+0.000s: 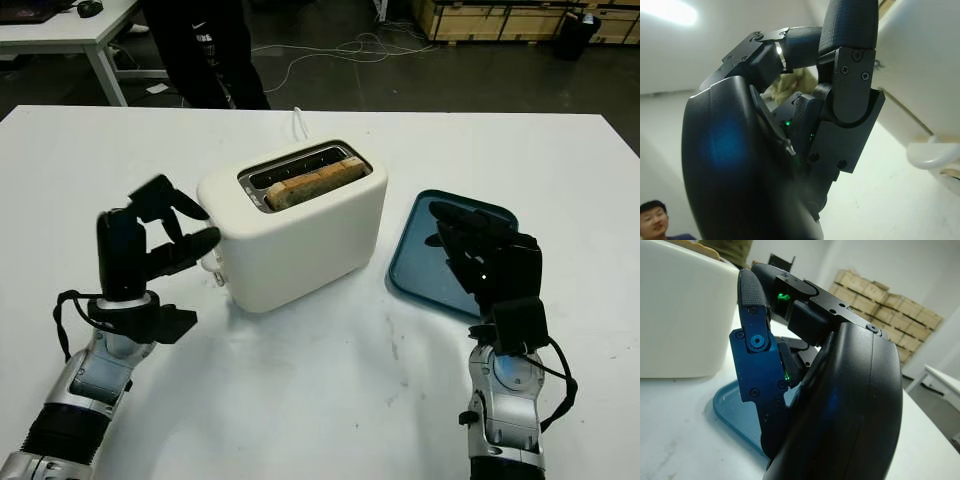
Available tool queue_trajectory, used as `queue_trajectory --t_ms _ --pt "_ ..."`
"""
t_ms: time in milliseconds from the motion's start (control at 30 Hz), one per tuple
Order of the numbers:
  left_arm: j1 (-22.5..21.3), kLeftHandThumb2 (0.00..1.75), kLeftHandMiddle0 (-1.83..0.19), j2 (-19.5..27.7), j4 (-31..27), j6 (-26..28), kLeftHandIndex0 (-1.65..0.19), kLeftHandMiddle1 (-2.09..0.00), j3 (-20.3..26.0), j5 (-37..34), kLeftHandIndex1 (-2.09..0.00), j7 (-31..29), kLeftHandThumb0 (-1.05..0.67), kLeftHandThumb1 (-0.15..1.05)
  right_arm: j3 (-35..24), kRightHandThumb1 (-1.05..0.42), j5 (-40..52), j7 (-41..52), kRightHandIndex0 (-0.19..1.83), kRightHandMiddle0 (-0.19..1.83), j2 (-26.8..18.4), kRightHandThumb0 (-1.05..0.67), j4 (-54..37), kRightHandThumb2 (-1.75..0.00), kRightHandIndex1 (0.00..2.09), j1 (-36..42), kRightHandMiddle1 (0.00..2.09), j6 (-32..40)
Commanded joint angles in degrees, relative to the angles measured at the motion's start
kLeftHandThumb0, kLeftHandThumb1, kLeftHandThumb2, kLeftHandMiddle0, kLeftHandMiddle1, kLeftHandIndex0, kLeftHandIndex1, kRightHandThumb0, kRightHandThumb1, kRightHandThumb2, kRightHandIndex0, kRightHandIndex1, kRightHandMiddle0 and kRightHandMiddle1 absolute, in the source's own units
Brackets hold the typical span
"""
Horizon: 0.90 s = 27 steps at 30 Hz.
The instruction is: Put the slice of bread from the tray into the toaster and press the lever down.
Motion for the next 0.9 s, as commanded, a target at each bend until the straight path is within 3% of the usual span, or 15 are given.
queue_trajectory --t_ms 0,67,200,267,400,533,600,867 --pt "-1.5 0.46 -1.09 -0.6 0.2 -1.9 -0.56 -1.75 1.1 -2.1 -1.53 -0.9 -0.97 0.92 0.1 -0.92 0.4 0.4 0.74 1.16 -0.1 -0.51 0.5 -0.16 1.26 -0.8 0.01 -0.9" --pt "-1.5 0.5 -1.04 -1.3 -1.3 -0.2 -0.49 -1.75 2.1 -5.2 -1.54 -3.3 -0.98 0.92 0.1 -0.92 0.8 0.7 0.75 1.16 0.0 -0.51 0.8 -0.16 1.24 -1.0 0.0 -1.3" --pt "-1.6 0.49 -0.61 -3.5 -4.8 7.9 -0.36 -1.67 4.4 -13.7 -1.48 -10.3 -0.99 0.92 -0.1 -0.92 0.5 0.1 0.77 1.16 0.5 -0.49 2.2 -0.17 1.17 -2.1 0.0 -2.3" --pt "-2.4 0.47 -0.52 -4.6 -4.8 11.1 -0.35 -1.59 5.8 -15.5 -1.45 -11.5 -0.99 0.92 -0.5 -0.92 1.4 -0.4 0.79 1.16 1.1 -0.46 2.8 -0.17 1.12 -3.0 0.0 -2.3" --pt "-3.7 0.45 -0.51 -6.8 -3.0 14.9 -0.37 -1.57 7.7 -16.7 -1.46 -11.6 -0.99 0.92 -1.6 -0.92 2.4 -1.2 0.84 1.1 1.5 -0.42 4.5 -0.16 0.96 -5.6 0.0 -2.3" --pt "-4.2 0.42 -0.53 -9.0 -0.9 16.0 -0.41 -1.6 8.7 -16.5 -1.49 -10.7 -0.98 0.92 -2.6 -0.92 4.1 -0.4 1.05 1.07 1.1 -0.43 8.0 -0.15 0.46 -8.7 0.0 -2.9" --pt "-4.4 0.41 -0.54 -9.8 0.7 15.6 -0.43 -1.6 9.0 -16.0 -1.51 -10.0 -0.98 0.92 -2.8 -0.92 4.4 0.0 1.1 1.06 1.0 -0.44 9.3 -0.15 0.32 -9.7 0.0 -3.4" --pt "-3.4 0.44 -0.64 -11.0 2.0 19.9 -0.51 -1.63 8.1 -13.9 -1.54 -9.6 -0.99 0.92 -3.3 -0.92 5.5 -0.7 1.1 1.06 2.0 -0.41 11.0 -0.14 0.22 -11.2 0.0 -3.7"
